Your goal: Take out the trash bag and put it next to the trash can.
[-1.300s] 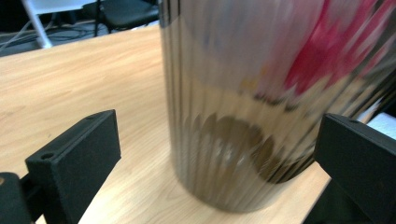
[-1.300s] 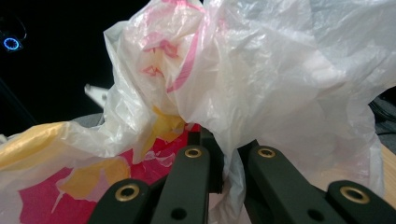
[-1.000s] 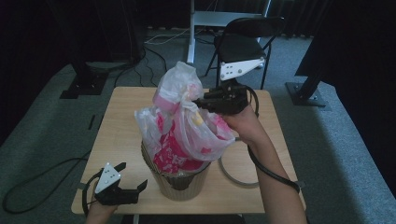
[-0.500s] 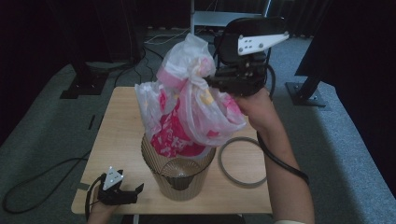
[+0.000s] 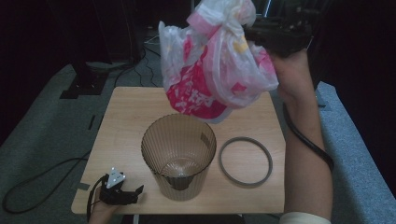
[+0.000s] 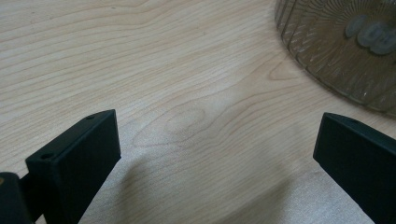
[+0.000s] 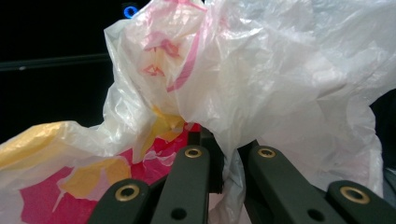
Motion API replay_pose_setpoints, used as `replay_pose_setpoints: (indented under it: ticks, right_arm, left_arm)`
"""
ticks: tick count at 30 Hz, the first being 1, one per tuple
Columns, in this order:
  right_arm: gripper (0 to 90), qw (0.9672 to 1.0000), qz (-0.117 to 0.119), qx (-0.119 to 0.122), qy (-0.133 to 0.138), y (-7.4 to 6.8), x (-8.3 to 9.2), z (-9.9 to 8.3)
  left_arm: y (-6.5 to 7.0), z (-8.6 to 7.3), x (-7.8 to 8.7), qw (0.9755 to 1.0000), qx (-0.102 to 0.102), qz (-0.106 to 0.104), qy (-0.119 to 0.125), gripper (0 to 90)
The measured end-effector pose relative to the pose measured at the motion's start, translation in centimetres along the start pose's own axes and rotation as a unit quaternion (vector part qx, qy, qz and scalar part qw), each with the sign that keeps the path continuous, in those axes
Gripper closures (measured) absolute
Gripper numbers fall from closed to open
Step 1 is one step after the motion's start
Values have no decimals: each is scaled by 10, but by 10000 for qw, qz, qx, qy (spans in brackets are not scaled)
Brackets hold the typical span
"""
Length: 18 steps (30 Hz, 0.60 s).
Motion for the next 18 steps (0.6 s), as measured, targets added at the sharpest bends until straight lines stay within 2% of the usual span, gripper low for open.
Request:
replay_pose_setpoints:
  ticks: [3,6,11,15,18]
  right_arm:
    - [890,9997,-241,-60,-8,14,7,-3]
    - [890,9987,-477,-169,-74,31,12,-16]
    - [890,9946,-873,-498,-247,66,18,-52]
    - [890,9911,-1069,-696,-384,85,22,-79]
    - [890,9891,-1143,-808,-459,93,24,-97]
  left_arm:
    - [0,0,0,10000,-13,3,11,8]
    - [0,0,0,10000,-11,1,6,8]
    - [0,-1,0,10000,1,11,12,8]
    - [-1,-2,-1,10000,-29,26,-34,8]
    - [-1,-2,0,10000,23,37,-30,7]
Point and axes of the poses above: each handheld gripper's, and its own axes: x roughly backward along the jaws, z roughly out of its top, y roughly to its right, the point moved 6 cm from there along -x, roughly forward along the jaws, and after that the axes turned 12 degrees about y, right-handed, at the moved point
